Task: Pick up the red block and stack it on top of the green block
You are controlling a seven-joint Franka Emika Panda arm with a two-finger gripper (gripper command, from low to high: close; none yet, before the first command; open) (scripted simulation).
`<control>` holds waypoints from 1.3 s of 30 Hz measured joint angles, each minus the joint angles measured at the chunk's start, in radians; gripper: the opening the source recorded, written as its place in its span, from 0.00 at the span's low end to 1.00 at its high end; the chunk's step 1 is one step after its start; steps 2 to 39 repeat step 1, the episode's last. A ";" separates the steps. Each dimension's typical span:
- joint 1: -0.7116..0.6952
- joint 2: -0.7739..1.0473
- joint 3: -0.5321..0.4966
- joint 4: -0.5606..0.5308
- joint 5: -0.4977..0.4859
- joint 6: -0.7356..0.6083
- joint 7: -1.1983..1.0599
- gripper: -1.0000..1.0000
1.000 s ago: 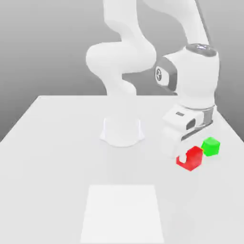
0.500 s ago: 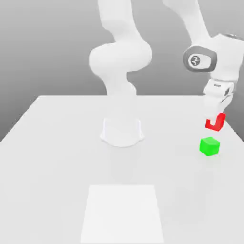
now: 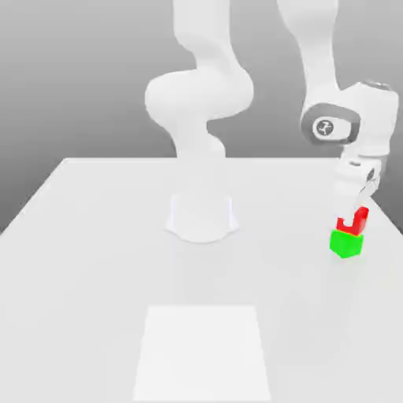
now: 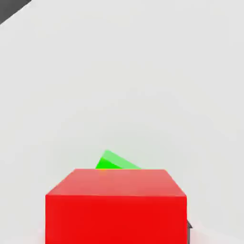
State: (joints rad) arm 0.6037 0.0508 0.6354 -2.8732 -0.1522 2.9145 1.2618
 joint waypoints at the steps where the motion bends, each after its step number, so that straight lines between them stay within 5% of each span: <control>1: 0.003 0.014 -0.010 0.001 -0.034 0.009 0.024 1.00; 39: 0.003 0.014 -0.010 0.001 -0.034 0.009 0.024 1.00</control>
